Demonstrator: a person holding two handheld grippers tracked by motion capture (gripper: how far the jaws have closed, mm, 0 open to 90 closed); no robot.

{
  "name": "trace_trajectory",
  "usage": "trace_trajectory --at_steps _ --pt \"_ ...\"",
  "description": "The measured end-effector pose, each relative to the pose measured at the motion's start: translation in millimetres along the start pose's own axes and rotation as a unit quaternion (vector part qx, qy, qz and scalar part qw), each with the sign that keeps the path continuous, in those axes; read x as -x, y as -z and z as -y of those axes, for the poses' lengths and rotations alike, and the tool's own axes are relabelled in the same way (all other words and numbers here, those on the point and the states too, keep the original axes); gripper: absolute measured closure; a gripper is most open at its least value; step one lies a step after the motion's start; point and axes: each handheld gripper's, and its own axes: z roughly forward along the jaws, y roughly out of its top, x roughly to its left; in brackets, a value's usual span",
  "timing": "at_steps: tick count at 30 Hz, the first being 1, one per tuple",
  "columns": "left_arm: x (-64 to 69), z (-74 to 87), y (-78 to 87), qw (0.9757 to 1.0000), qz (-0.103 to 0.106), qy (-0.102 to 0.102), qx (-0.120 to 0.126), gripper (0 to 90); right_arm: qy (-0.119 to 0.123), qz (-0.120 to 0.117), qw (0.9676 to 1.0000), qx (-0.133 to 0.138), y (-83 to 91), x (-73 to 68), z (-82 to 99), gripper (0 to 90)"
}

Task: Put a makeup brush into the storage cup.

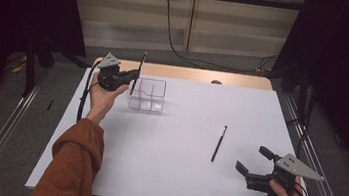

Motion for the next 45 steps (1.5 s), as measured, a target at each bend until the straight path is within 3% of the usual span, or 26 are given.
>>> trace_trajectory --at_steps 22,38,45 --pt "-0.3 11.1 1.0 0.9996 -0.005 -0.01 -0.025 83.9 0.0 0.0 1.0 -0.001 -0.1 -0.1 0.0 0.0" --pt "-1.9 14.2 2.1 0.9994 -0.012 -0.001 -0.031 83.1 0.002 -0.001 1.0 -0.002 0.0 -0.2 0.0 0.0" --pt "-1.9 13.5 5.2 0.9996 -0.008 0.005 -0.025 74.9 0.0 -0.001 1.0 -0.002 -0.2 -0.3 0.1 0.0"
